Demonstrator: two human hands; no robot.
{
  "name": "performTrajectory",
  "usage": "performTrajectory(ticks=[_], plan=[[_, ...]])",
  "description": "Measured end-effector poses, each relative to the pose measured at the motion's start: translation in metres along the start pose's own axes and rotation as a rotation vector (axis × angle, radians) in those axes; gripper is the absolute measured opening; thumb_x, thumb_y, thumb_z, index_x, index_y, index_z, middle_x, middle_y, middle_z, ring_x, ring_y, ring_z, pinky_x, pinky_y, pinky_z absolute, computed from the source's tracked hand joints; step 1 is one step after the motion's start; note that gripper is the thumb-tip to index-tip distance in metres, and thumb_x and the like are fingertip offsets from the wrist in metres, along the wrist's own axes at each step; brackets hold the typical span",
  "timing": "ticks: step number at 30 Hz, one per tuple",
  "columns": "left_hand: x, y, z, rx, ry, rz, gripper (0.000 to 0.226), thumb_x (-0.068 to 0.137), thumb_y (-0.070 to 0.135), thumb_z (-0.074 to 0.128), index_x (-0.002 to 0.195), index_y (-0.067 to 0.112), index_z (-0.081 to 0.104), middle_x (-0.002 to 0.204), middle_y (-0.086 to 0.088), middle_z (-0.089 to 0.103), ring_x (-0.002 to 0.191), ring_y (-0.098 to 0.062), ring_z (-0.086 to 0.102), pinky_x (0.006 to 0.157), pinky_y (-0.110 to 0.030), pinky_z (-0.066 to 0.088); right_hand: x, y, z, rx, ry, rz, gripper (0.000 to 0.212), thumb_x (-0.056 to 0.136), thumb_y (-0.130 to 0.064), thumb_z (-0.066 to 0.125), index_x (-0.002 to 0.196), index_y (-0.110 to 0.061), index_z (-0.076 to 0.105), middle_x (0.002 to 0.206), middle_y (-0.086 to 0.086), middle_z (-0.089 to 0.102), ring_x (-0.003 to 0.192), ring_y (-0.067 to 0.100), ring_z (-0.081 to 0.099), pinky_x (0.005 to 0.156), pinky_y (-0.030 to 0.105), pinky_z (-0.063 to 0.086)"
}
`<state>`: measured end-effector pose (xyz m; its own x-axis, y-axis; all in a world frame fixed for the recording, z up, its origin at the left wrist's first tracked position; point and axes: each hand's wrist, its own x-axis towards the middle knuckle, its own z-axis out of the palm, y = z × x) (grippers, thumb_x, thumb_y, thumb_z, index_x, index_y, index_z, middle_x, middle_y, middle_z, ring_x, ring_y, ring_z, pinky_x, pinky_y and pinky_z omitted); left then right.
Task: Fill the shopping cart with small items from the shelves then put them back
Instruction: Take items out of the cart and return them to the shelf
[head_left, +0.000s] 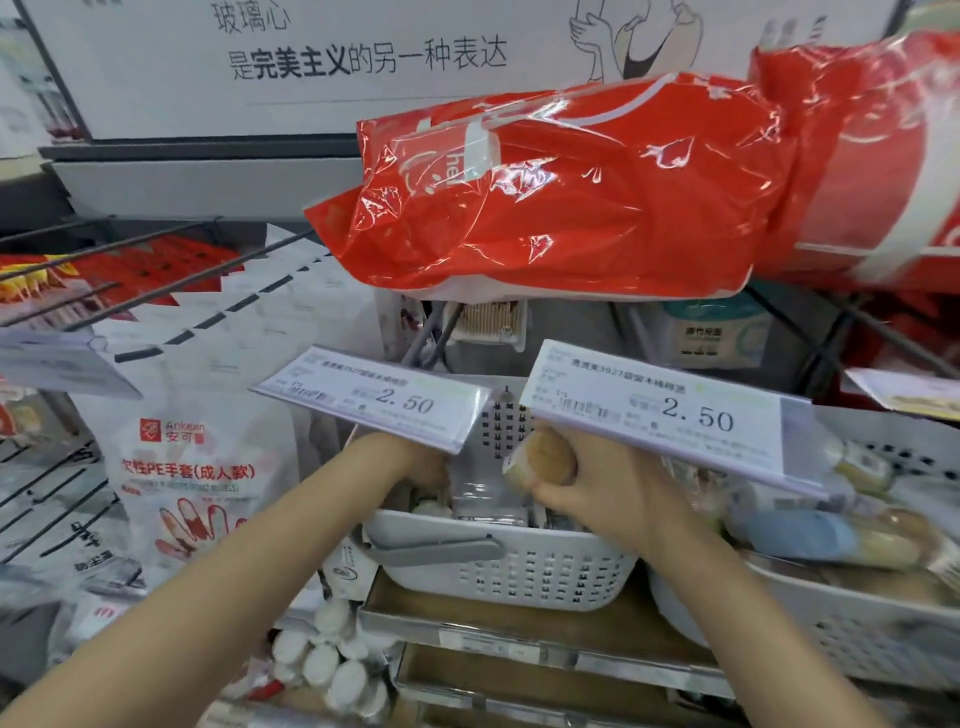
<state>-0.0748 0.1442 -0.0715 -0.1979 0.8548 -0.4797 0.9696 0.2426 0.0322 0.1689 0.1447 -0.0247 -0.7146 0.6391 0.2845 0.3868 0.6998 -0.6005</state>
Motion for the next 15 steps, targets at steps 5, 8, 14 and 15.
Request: performTrajectory(ticks=[5,8,14,15], plan=[[0.014,0.004,0.002,0.078,-0.099,0.005,0.025,0.091,0.036,0.055,0.106,0.016,0.054,0.117,-0.007,0.056,0.104,-0.027,0.053,0.086,-0.032,0.043,0.002,0.012,0.003,0.063,0.003,-0.004,0.018,0.081,-0.042,0.06,0.089,-0.026,0.061,0.088,-0.014,0.063,0.089,-0.005,0.056,0.073,0.005,0.039],[0.024,0.003,0.008,0.125,-0.183,-0.05,0.024,0.088,0.042,0.057,0.081,0.019,0.055,0.096,-0.003,0.059,0.09,-0.023,0.058,0.086,-0.034,0.048,0.003,0.018,0.008,-0.025,0.011,0.016,0.024,0.076,-0.055,0.053,0.087,-0.034,0.058,0.09,-0.018,0.062,0.089,-0.003,0.057,0.076,0.019,0.046],[0.023,0.001,0.001,0.088,-0.105,0.034,0.032,0.083,0.033,0.065,0.109,0.018,0.056,0.112,-0.004,0.06,0.099,-0.025,0.059,0.09,-0.04,0.051,0.005,0.019,0.011,0.01,0.114,0.052,0.011,0.076,-0.048,0.057,0.079,-0.04,0.051,0.081,-0.02,0.056,0.081,-0.006,0.052,0.068,0.008,0.036],[0.022,0.002,0.0,0.064,-0.085,0.067,0.039,0.081,0.03,0.067,0.117,0.018,0.055,0.115,-0.004,0.059,0.103,-0.025,0.058,0.092,-0.041,0.05,0.005,0.021,0.012,0.006,0.146,0.063,0.015,0.075,-0.051,0.055,0.083,-0.039,0.054,0.086,-0.019,0.058,0.085,-0.004,0.053,0.071,0.011,0.04]])
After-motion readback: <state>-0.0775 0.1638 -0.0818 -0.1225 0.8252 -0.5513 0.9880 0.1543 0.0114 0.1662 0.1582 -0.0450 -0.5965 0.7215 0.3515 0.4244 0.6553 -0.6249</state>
